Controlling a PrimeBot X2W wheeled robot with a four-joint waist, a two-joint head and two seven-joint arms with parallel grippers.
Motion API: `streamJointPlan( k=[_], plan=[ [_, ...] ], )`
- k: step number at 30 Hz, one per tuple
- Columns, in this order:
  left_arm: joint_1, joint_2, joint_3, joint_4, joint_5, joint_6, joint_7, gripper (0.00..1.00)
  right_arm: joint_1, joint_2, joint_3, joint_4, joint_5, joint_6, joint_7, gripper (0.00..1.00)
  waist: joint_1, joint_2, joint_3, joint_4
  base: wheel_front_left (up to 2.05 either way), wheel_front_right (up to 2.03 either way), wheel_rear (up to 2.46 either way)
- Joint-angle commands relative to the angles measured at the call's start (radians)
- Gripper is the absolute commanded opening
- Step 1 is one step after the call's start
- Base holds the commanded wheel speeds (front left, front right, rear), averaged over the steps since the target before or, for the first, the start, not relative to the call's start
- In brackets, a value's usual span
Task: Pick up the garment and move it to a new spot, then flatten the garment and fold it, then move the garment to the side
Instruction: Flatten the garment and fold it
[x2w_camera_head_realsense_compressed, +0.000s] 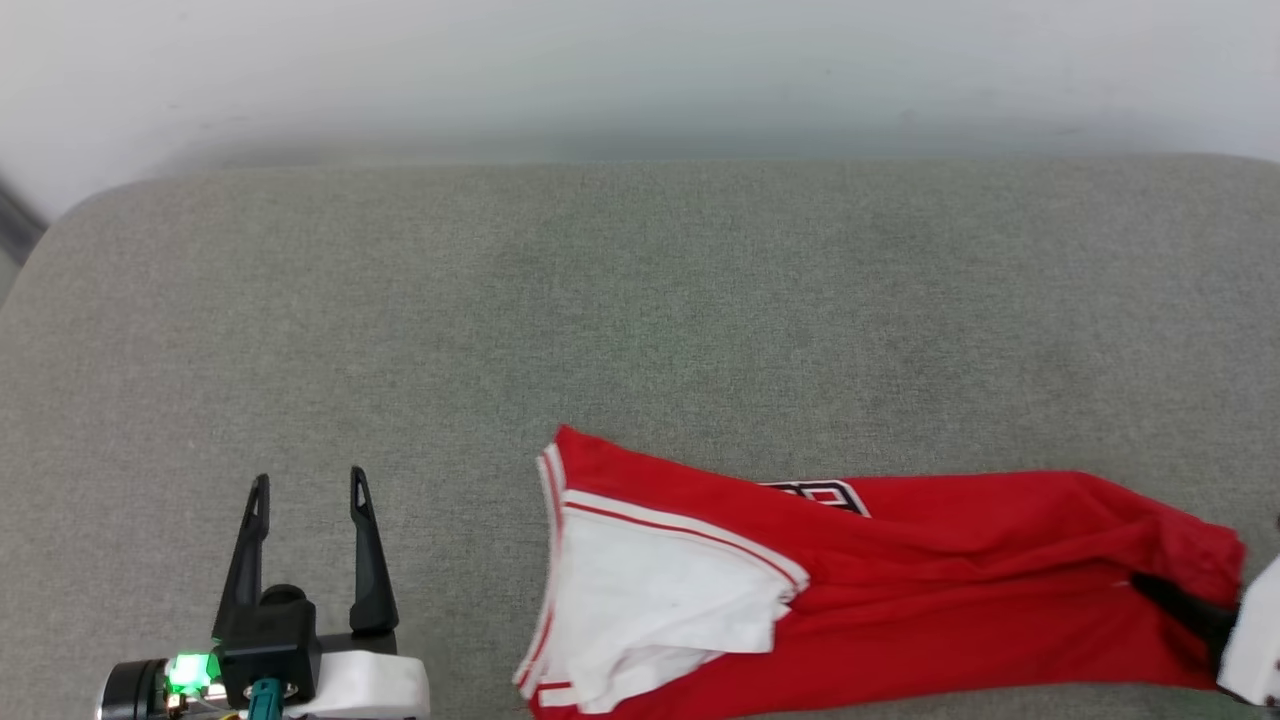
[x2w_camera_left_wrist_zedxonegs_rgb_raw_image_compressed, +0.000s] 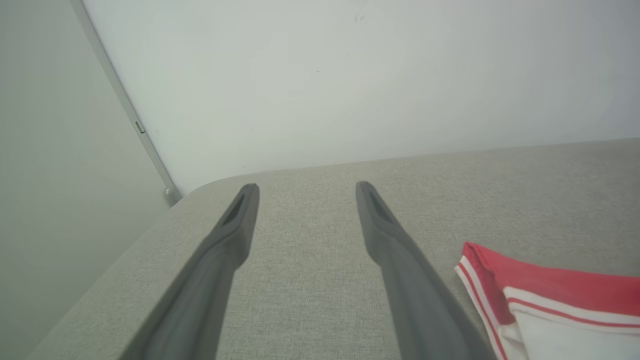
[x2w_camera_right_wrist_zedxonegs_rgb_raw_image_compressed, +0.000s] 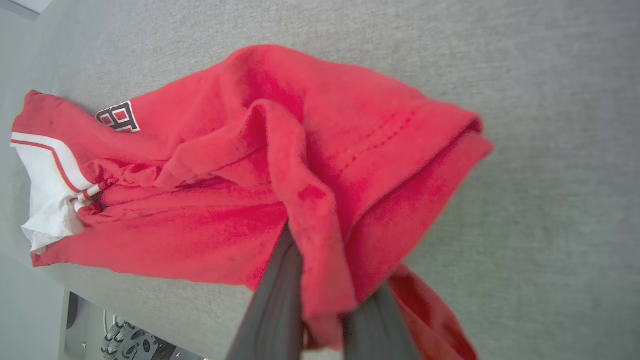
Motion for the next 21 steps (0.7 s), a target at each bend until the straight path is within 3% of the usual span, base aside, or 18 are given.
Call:
streamJointPlan(
  k=[1,9,17,21],
  plan=[
    [0.017,-0.011,0.009,-0.004,0.007,-0.011,-0.005,1.0,0.001,-0.024,-0.007,0.013,-0.009,-0.001,0.01,0.0,0.0,-0.0001,-0.008,-0.001,0.0,0.0,0.0],
    [0.06,-0.053,0.03,0.005,0.041,-0.059,-0.005,1.0,0.024,-0.1,-0.011,-0.007,-0.008,-0.001,0.083,0.0,0.0,-0.0001,-0.045,-0.002,0.0,0.0,0.0],
    [0.081,-0.078,0.039,0.006,0.062,-0.091,-0.005,1.0,0.033,-0.129,-0.008,-0.242,-0.021,-0.001,0.139,0.0,0.0,-0.0001,-0.063,0.003,0.0,0.0,0.0],
    [0.078,-0.089,0.041,0.005,0.07,-0.101,-0.005,1.0,0.005,-0.103,-0.004,-0.362,-0.048,-0.001,0.171,0.0,0.0,-0.0001,-0.057,0.008,0.0,0.0,0.0]
  ],
)
